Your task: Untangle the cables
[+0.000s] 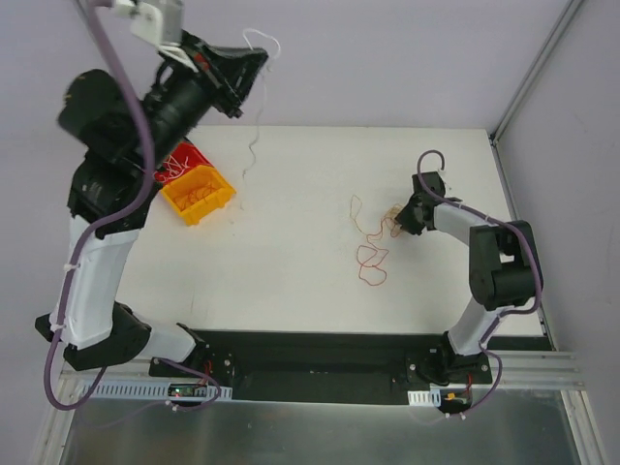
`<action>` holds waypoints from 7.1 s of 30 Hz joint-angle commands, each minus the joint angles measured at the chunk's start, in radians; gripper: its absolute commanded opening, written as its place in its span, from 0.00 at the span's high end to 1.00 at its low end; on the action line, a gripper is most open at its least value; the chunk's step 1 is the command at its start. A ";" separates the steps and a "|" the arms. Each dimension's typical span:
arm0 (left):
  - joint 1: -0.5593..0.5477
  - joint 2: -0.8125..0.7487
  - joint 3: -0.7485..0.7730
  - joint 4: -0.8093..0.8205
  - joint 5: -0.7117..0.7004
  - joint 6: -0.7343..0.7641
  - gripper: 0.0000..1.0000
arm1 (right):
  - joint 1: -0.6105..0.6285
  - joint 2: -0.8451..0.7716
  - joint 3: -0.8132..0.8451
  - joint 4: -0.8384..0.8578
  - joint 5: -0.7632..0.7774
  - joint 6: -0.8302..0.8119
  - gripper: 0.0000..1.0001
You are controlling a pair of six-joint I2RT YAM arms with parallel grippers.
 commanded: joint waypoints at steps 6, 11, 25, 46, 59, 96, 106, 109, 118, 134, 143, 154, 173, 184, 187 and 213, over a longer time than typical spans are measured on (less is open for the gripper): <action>0.041 -0.209 -0.623 -0.023 -0.147 -0.047 1.00 | 0.084 -0.225 -0.186 0.207 -0.227 -0.211 0.71; 0.062 -0.273 -0.947 -0.023 -0.147 -0.156 1.00 | 0.084 -0.229 -0.199 0.242 -0.249 -0.216 0.71; 0.079 0.130 -1.139 -0.058 -0.028 -0.162 1.00 | 0.081 -0.230 -0.211 0.269 -0.272 -0.221 0.71; 0.081 0.164 -1.237 -0.074 -0.006 -0.086 0.01 | 0.078 -0.233 -0.223 0.294 -0.287 -0.219 0.70; 0.058 0.442 -1.035 -0.078 -0.055 0.025 0.25 | 0.078 -0.236 -0.228 0.298 -0.292 -0.216 0.70; 0.670 0.395 -0.411 -0.150 0.166 0.017 1.00 | 0.075 -0.233 -0.234 0.312 -0.301 -0.210 0.70; 0.837 0.639 -0.164 -0.129 0.215 -0.188 1.00 | 0.073 -0.216 -0.220 0.306 -0.307 -0.208 0.70; 0.858 0.679 -0.159 -0.078 0.170 -0.263 1.00 | 0.073 -0.206 -0.211 0.300 -0.310 -0.208 0.70; 0.902 0.725 -0.331 0.277 0.089 -0.415 1.00 | 0.073 -0.189 -0.193 0.288 -0.318 -0.208 0.70; 0.902 0.706 -0.693 0.598 -0.175 -0.590 1.00 | 0.076 -0.176 -0.182 0.280 -0.321 -0.207 0.70; 0.900 0.715 -0.757 0.560 -0.184 -0.684 1.00 | 0.075 -0.175 -0.182 0.280 -0.324 -0.208 0.70; 0.902 0.548 -0.815 0.483 -0.196 -0.693 0.72 | 0.075 -0.179 -0.186 0.286 -0.327 -0.208 0.70; 0.592 -0.098 -1.252 0.382 0.094 -0.492 0.29 | 0.095 -0.296 -0.278 0.331 -0.301 -0.222 0.62; 0.030 0.093 -1.394 0.565 0.144 -0.478 0.09 | 0.096 -0.437 -0.389 0.243 -0.329 -0.233 0.41; 0.023 0.234 -1.310 0.597 0.167 -0.602 0.09 | 0.093 -0.419 -0.389 0.194 -0.374 -0.248 0.41; -0.034 0.669 -0.796 0.583 0.178 -0.804 1.00 | 0.093 -0.230 -0.274 0.087 -0.501 -0.291 0.75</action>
